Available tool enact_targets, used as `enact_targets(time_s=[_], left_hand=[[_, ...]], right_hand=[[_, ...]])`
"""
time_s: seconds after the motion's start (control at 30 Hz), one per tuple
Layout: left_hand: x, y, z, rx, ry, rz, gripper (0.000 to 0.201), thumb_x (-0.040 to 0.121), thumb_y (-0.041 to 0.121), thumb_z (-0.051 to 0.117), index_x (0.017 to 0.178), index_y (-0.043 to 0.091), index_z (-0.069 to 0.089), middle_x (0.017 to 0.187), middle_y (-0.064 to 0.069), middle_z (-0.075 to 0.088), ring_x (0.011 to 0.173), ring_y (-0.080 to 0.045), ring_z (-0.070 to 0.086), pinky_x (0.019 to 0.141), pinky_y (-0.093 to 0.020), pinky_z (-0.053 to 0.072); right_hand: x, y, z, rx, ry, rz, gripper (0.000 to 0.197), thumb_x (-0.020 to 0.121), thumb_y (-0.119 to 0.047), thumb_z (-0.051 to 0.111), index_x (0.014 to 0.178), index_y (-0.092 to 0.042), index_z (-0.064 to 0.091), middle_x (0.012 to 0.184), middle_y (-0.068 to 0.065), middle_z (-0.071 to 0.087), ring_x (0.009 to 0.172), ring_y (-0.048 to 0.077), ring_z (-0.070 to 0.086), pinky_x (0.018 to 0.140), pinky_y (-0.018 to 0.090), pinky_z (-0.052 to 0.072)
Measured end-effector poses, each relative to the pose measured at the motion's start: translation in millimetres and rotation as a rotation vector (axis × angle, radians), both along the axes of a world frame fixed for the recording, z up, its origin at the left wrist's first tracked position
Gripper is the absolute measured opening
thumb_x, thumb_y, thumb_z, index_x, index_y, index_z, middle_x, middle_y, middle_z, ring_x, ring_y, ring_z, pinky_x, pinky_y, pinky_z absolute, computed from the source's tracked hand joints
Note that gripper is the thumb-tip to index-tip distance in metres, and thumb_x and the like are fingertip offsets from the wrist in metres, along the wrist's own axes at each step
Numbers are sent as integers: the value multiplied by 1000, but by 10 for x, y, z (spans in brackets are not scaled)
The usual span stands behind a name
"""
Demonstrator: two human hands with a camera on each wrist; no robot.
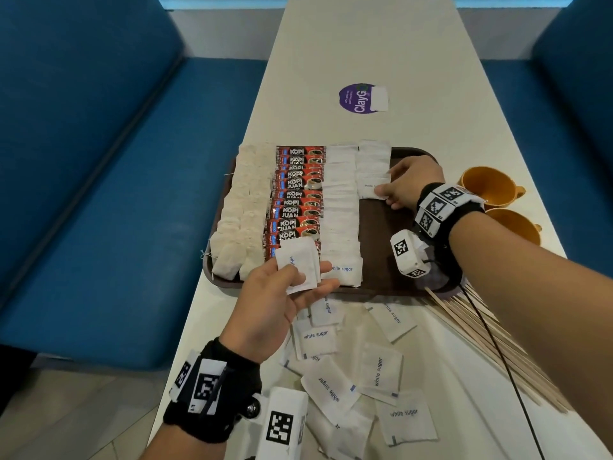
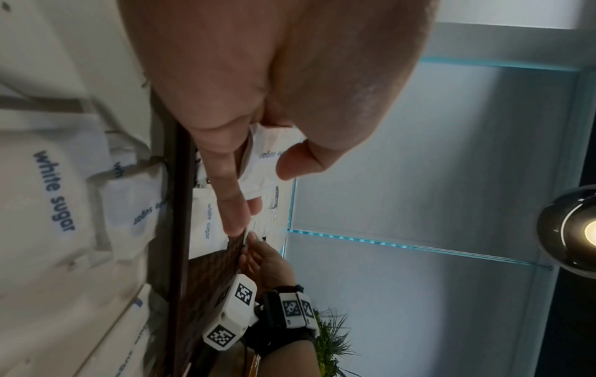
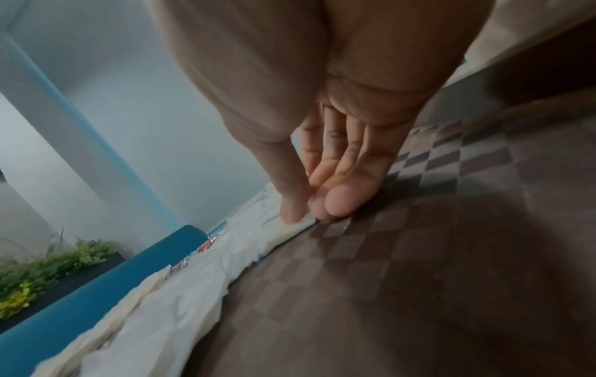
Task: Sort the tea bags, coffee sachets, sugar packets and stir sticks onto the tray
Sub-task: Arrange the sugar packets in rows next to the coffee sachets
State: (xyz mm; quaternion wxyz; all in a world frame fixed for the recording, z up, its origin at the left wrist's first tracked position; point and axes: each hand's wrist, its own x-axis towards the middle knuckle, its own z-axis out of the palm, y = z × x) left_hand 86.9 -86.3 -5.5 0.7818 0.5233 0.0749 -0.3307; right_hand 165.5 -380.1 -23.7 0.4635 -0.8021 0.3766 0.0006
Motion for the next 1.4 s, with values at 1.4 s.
enact_targets(time_s=[1.4], left_hand=[[-569, 133, 295, 132, -273, -237, 37, 77, 20, 81, 113, 10, 75, 102, -16, 78, 85, -36, 76, 72, -38, 63]], right_hand=[[-1939, 1320, 694, 287, -384, 321, 10, 85, -17, 82, 95, -17, 80, 76, 6, 76, 62, 11, 62, 57, 22, 52]])
